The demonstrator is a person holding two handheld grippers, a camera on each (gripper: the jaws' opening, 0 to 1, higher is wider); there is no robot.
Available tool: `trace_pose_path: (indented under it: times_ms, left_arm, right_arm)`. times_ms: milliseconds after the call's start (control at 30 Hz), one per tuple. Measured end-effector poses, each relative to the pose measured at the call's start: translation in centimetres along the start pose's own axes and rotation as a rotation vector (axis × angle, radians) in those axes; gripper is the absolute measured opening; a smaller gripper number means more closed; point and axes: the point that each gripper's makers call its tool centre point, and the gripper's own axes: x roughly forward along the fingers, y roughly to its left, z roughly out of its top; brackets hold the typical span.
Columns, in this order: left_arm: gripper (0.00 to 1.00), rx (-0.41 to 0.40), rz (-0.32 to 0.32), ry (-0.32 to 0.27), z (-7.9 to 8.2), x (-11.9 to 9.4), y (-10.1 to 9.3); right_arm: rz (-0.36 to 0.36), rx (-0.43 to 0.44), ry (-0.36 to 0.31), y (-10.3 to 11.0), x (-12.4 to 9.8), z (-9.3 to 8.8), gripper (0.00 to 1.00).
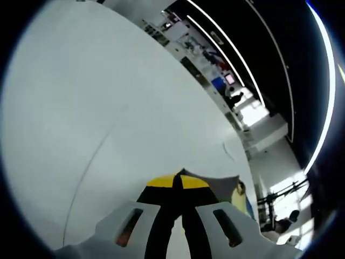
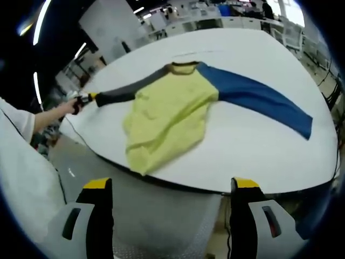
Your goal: Fold the garment on the visible template until the final outline fits inside the template.
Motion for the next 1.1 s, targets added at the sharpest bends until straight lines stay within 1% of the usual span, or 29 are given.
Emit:
trace_pose_path:
  times_ms: [500, 767, 933, 1100]
  left_arm:
    - [0.0, -0.015, 0.016, 0.008, -0.7, 0.3, 0.4]
    - [0.0, -0.019, 0.018, 0.013, -0.6, 0.6, 1.2]
    - [0.0, -0.02, 0.02, 0.015, -1.1, 0.4, 0.7]
    - [0.0, -0.023, 0.024, 0.019, -1.3, 0.5, 1.0]
  right_arm:
    - [0.001, -0.001, 0.013, 0.1, 0.3, 0.1, 0.9]
    - [0.001, -0.003, 0.018, 0.1, 0.4, 0.3, 0.9]
    - [0.002, -0.005, 0.024, 0.3, 0.6, 0.3, 0.9]
    - [0.003, -0.005, 0.025, 0.2, 0.6, 0.2, 0.9]
